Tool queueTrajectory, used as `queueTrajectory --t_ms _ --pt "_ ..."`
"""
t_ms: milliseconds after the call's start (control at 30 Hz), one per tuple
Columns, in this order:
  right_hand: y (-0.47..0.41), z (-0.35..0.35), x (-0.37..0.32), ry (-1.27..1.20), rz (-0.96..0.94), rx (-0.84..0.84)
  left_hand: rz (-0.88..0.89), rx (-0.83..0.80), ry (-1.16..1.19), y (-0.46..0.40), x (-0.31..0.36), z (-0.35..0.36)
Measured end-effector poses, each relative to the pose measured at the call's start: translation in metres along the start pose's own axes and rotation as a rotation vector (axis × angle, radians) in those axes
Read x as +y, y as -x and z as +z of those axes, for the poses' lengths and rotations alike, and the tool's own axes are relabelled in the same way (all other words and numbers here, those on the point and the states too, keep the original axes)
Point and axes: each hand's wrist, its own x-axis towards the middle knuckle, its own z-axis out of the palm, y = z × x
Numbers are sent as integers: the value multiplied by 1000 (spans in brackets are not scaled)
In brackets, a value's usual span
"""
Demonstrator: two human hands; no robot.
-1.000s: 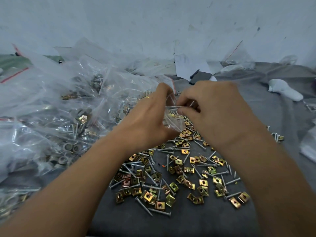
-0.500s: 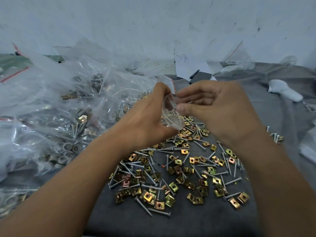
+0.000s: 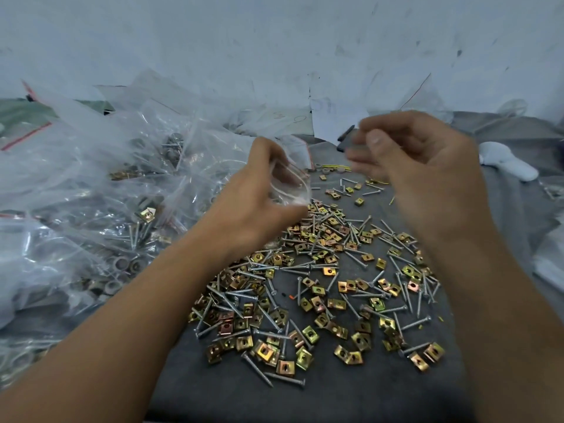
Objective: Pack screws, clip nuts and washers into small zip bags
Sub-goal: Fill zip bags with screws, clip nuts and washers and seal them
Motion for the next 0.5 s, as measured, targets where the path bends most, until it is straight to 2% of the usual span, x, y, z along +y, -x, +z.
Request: queueTrajectory --t_ms 100,233,367,500 --pt "-2 -15 18 206 112 60 -96 189 181 -6 -2 -8" --pt "3 -16 42 580 179 -214 -138 430 317 -11 -5 -15" --pt "9 -3 50 840 175 -491 -126 517 350 -9 -8 -19" --pt "10 3 54 922 168 -566 -254 499 436 -12 -12 -18"
